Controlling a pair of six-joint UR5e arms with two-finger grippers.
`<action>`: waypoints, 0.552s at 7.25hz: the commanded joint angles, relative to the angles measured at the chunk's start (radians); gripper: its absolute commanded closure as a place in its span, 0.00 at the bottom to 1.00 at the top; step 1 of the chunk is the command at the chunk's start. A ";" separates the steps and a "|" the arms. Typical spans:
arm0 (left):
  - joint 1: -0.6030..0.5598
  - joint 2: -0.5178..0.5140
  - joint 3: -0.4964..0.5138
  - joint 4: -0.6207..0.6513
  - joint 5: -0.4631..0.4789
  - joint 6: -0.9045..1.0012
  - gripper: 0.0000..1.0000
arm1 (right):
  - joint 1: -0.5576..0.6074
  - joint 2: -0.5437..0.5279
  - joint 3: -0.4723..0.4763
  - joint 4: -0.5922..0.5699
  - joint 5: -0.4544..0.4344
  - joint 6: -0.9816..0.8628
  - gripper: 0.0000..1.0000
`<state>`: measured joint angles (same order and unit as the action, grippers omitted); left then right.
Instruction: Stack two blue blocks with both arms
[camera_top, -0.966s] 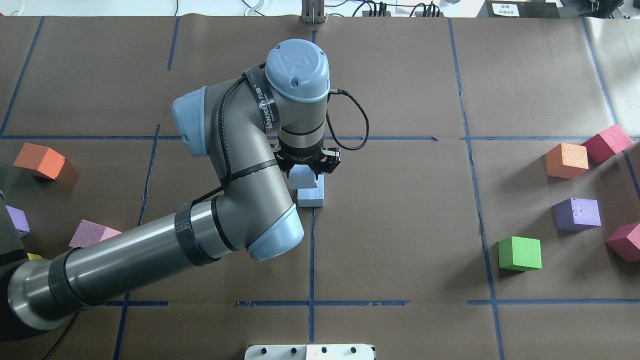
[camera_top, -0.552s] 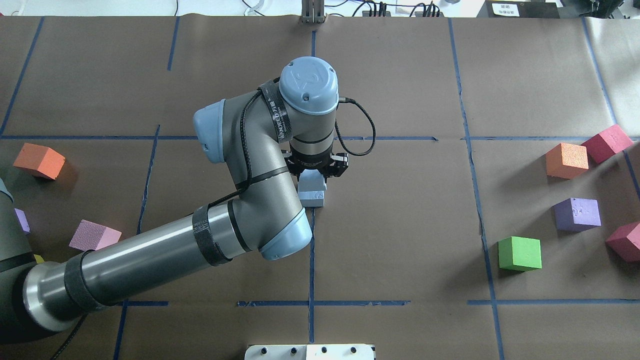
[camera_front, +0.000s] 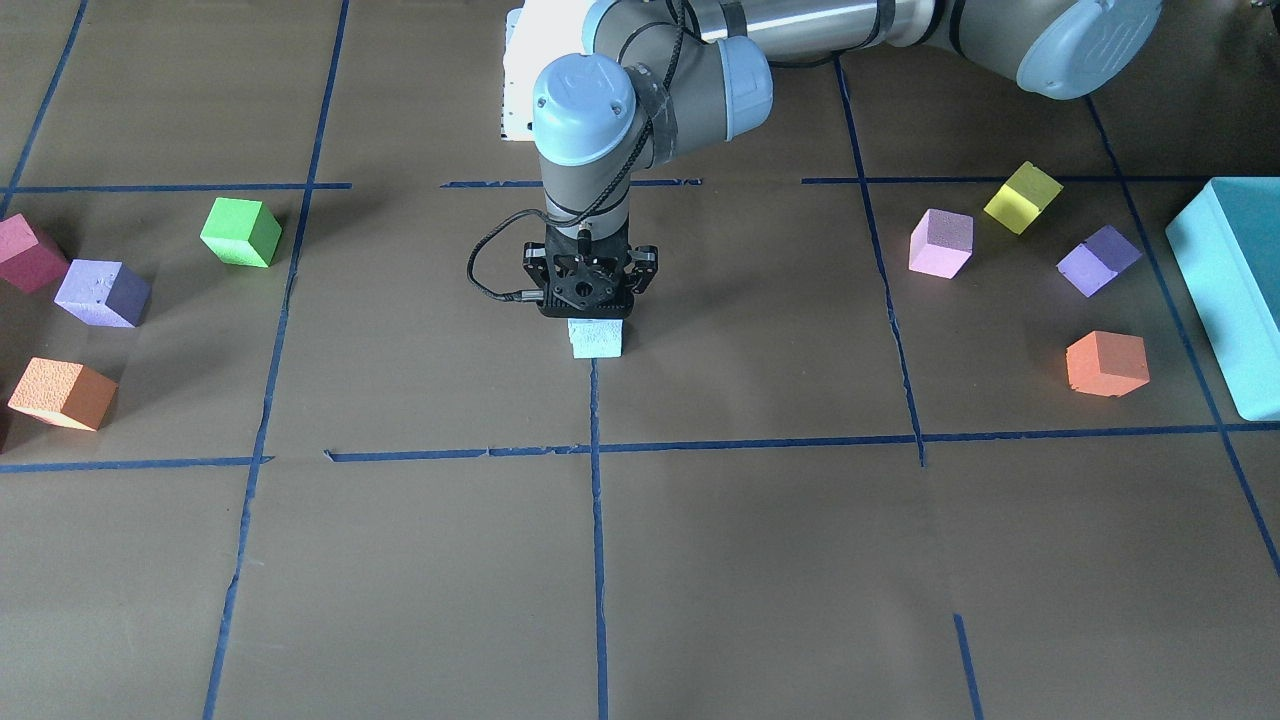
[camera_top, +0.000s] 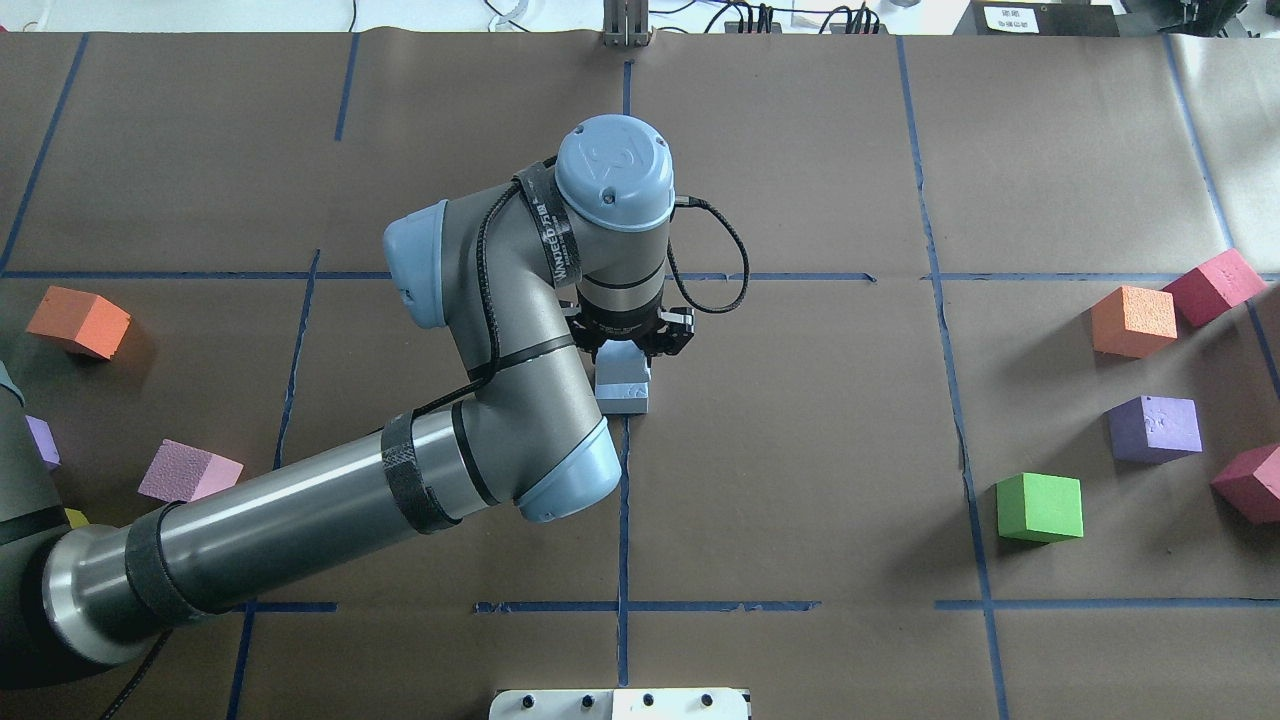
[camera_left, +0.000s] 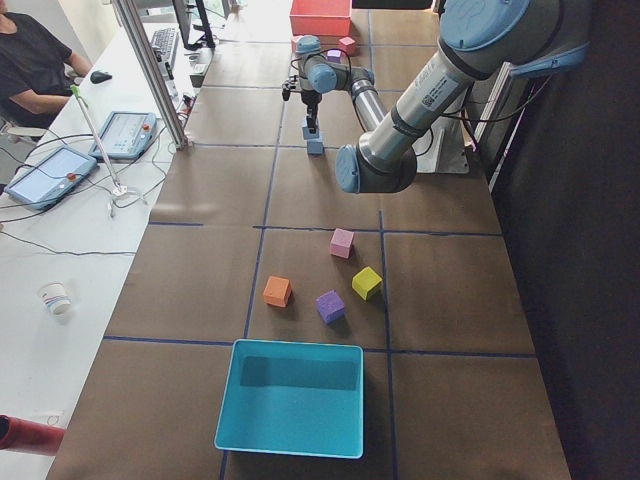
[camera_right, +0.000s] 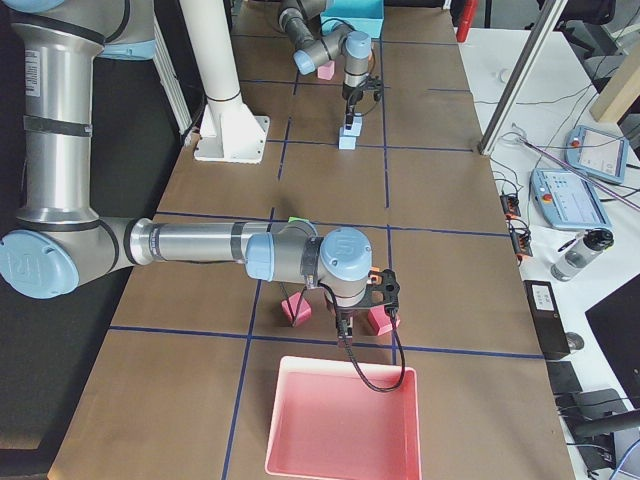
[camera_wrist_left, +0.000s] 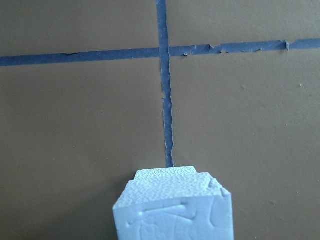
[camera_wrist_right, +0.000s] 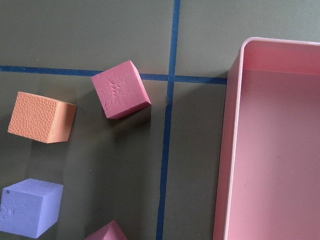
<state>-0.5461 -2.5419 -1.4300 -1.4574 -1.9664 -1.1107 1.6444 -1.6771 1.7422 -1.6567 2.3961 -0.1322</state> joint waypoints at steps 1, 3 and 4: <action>0.000 0.009 -0.004 -0.001 0.006 0.003 0.02 | 0.000 0.003 -0.001 0.000 -0.002 -0.001 0.00; 0.000 0.009 -0.006 0.000 0.006 0.003 0.00 | 0.002 0.005 -0.003 0.000 0.000 -0.001 0.00; 0.000 0.006 -0.006 0.003 0.006 0.003 0.00 | 0.002 0.007 -0.003 0.000 -0.002 -0.001 0.00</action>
<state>-0.5461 -2.5338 -1.4353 -1.4570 -1.9607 -1.1076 1.6456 -1.6722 1.7401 -1.6567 2.3953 -0.1335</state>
